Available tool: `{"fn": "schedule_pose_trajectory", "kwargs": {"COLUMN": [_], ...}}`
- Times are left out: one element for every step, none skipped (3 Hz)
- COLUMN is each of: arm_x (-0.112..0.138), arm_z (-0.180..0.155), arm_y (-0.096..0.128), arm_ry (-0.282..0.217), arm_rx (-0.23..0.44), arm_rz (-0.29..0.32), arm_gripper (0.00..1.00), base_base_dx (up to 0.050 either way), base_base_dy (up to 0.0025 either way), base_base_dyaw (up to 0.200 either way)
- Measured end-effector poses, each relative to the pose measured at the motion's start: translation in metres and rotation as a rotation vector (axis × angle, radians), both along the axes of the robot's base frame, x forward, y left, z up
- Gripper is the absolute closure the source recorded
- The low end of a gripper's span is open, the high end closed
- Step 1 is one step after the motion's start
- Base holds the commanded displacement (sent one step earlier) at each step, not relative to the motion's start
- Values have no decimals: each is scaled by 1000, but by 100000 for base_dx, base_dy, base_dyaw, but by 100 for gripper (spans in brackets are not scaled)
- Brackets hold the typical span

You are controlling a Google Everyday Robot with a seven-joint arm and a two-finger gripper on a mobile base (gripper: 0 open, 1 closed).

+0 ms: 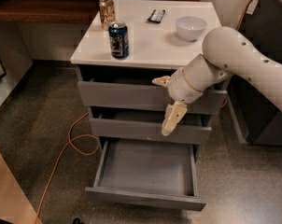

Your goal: Place pepsi can into bottom drawer

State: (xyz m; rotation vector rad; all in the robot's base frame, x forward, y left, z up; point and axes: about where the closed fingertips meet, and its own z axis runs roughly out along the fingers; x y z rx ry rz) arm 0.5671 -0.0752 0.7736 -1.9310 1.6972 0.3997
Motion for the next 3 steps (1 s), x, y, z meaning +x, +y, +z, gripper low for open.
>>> {"fn": "schedule_pose_trajectory", "kwargs": {"arm_x": [8, 11, 11], "arm_z": [22, 39, 38], "arm_y": [1, 0, 1], "arm_ry": [-30, -72, -73], "arm_rx": [-31, -72, -72], "arm_rz": [5, 44, 47], "arm_gripper": [0, 0, 0], "base_base_dx": [0, 0, 0], "base_base_dy": [0, 0, 0], "base_base_dyaw": [0, 0, 0]}}
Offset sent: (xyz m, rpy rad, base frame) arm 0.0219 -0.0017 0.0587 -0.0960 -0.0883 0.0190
